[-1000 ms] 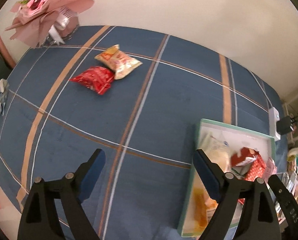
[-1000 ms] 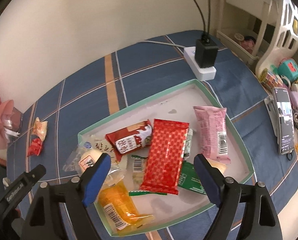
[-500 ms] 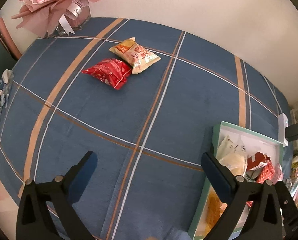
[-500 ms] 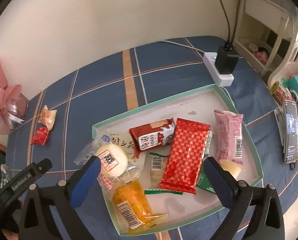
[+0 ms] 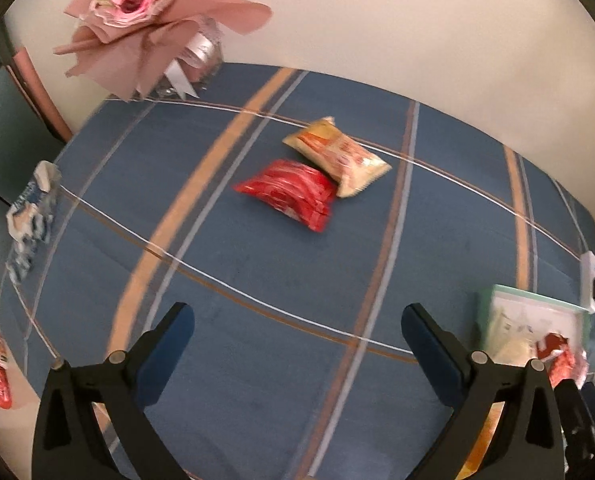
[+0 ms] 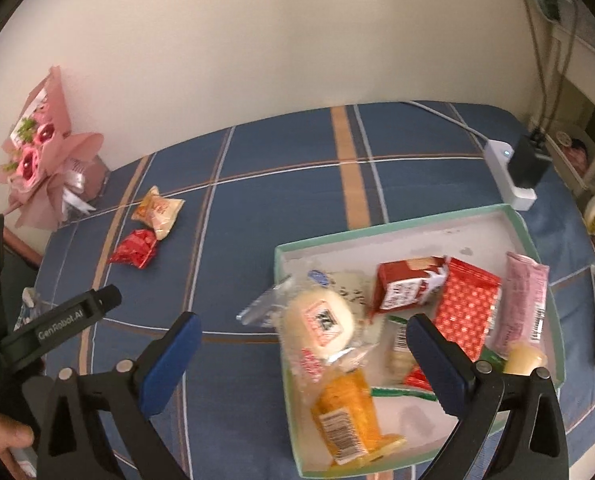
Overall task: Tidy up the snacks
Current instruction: 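Move both tools back toward the red and yellow packets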
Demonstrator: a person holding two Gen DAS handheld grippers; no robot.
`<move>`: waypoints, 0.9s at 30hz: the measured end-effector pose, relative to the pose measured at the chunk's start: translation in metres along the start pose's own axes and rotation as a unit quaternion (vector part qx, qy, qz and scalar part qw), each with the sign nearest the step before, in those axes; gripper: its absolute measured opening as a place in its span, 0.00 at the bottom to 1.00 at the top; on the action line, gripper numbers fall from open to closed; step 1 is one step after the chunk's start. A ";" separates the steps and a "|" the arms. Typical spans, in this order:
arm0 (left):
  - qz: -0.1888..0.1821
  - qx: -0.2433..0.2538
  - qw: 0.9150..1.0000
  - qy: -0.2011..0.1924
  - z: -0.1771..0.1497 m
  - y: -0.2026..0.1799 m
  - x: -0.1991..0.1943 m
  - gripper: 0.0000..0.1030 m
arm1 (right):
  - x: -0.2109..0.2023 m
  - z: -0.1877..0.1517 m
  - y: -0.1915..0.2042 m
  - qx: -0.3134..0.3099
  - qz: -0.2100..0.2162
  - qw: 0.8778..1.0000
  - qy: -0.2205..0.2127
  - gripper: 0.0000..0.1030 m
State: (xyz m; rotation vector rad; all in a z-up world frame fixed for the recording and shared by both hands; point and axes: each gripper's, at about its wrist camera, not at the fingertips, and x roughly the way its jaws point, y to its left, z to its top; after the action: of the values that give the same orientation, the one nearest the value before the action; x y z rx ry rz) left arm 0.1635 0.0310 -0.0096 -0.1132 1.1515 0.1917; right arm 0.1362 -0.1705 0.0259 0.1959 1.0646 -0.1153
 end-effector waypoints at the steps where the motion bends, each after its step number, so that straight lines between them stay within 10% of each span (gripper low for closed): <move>1: 0.002 -0.002 1.000 -0.001 0.002 0.005 0.001 1.00 | 0.001 0.001 0.003 -0.002 -0.001 1.000 -0.001 1.00; 27: -0.076 -0.076 0.994 0.012 0.059 0.080 0.040 1.00 | 0.054 0.040 0.090 -0.092 -0.001 0.996 -0.006 1.00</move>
State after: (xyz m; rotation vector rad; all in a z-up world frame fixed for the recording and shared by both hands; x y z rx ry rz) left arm 0.2155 0.1240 -0.0212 -0.3374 1.1460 0.1432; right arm 0.2137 -0.0909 0.0068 0.0277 1.0562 -0.0201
